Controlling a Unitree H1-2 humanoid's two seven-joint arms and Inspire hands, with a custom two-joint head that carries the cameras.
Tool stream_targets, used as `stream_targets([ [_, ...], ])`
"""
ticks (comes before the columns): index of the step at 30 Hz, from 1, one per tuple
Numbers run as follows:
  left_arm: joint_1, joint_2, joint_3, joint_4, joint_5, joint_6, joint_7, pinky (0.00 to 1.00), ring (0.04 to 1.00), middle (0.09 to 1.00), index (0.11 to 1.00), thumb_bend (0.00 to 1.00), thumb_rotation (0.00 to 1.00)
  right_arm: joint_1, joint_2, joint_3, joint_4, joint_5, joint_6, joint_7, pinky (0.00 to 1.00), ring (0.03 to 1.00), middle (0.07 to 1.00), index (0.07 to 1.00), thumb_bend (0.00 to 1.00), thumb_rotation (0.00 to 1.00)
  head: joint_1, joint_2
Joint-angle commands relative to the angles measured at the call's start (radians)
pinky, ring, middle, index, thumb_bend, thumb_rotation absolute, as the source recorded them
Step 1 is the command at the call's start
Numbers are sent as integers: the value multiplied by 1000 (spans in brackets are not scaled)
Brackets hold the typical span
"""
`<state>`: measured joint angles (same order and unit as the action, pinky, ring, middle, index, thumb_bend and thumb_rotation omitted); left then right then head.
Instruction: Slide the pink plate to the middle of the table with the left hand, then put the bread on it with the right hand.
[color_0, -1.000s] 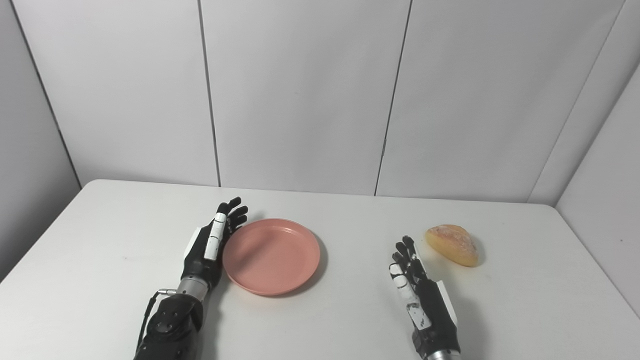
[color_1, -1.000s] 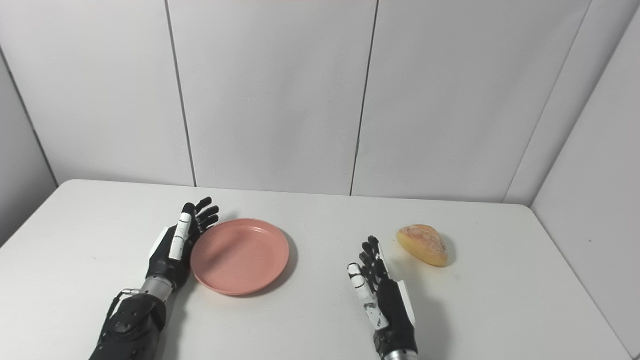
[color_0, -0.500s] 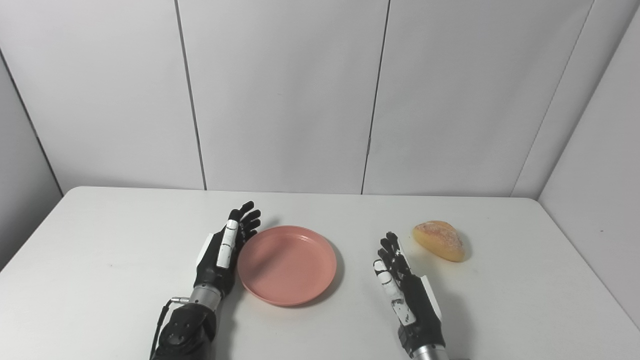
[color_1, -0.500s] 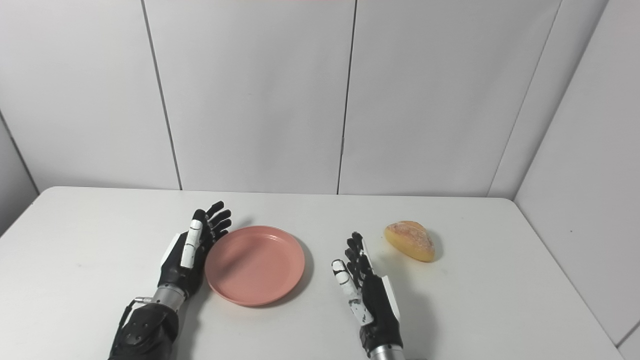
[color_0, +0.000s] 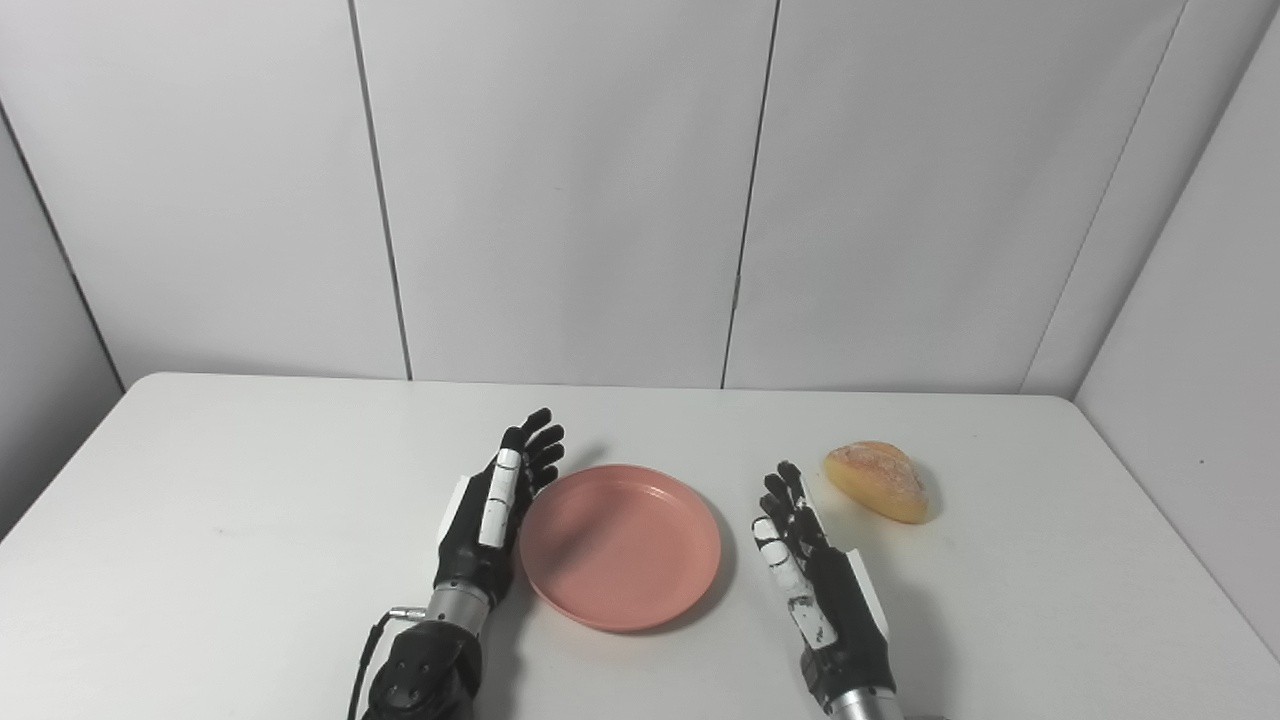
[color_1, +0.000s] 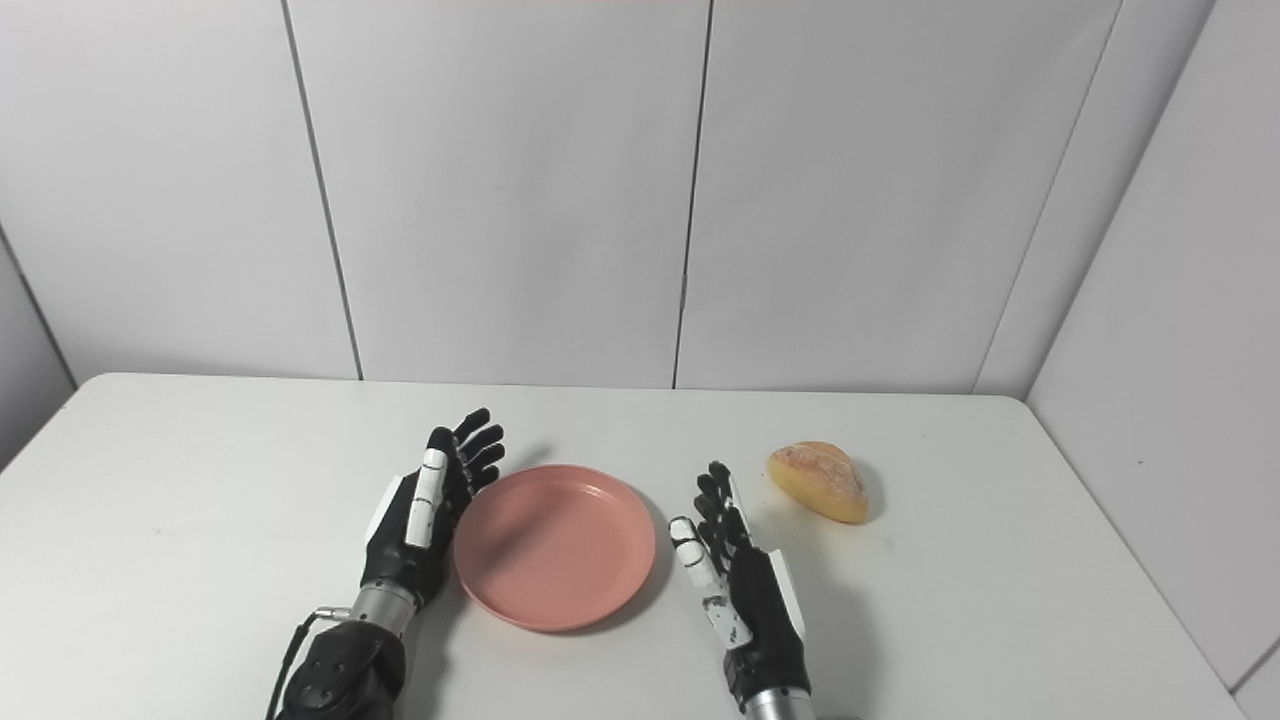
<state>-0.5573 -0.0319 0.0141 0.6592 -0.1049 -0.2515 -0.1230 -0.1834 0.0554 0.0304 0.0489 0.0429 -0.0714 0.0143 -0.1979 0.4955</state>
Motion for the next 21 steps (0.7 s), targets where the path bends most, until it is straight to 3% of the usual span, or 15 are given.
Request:
stream_targets([
  [1, 38, -25, -16, 8, 10, -3, 2, 951, 914, 905, 889, 732, 1000, -24, -7, -4, -37, 11, -35, 12, 1000, 983, 975, 1000, 577, 746, 0, -1],
  [12, 31, -39, -20, 47, 36, -70, 30, 978, 949, 934, 914, 705, 1000, -26, -32, -17, -84, -11, -31, -1, 1000, 969, 967, 1000, 584, 732, -16, -1],
  [21, 6, -42, -9, 95, 42, -114, 50, 987, 960, 946, 923, 715, 1000, -76, -89, -52, -133, -88, -10, -35, 1000, 975, 976, 1000, 602, 730, -24, -17],
])
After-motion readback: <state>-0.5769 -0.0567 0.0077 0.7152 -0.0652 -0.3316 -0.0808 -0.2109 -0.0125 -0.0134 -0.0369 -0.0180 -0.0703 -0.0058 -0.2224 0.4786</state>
